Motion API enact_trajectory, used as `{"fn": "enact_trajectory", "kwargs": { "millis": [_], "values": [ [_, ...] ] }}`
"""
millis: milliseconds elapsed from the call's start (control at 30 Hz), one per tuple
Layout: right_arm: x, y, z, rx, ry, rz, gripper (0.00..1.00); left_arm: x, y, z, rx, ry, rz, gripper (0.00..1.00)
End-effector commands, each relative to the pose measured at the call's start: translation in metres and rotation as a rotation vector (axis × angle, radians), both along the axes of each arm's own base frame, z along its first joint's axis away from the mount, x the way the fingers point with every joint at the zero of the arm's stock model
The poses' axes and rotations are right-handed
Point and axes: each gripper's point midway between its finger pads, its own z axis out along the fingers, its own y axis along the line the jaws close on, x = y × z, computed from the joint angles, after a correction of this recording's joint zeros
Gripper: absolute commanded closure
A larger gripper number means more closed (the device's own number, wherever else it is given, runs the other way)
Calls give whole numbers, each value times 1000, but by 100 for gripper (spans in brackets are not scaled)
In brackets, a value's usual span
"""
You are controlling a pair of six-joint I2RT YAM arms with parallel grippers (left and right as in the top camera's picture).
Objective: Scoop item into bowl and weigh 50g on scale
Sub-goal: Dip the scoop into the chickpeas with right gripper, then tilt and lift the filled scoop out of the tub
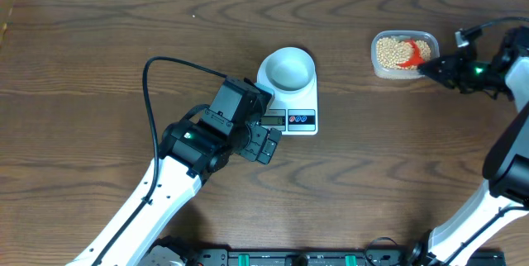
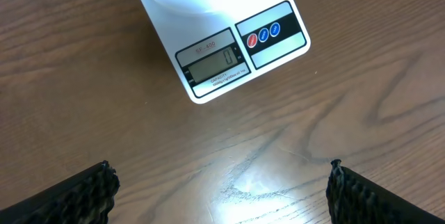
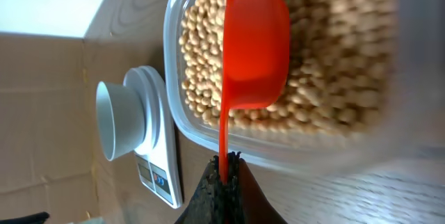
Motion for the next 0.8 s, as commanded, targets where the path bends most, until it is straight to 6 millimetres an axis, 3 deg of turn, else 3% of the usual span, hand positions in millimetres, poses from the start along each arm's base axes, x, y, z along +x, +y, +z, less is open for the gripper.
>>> {"fn": "enact_trajectory", "kwargs": {
  "millis": [0, 233, 767],
  "values": [
    [-3, -9, 5, 71, -28, -17, 99, 2, 1, 3, 0, -9, 7, 2],
    [-5, -25, 15, 125, -68, -48, 99, 2, 1, 3, 0, -8, 7, 2],
    [-13, -34, 35, 240, -126, -64, 99, 2, 1, 3, 0, -9, 7, 2]
  ]
}}
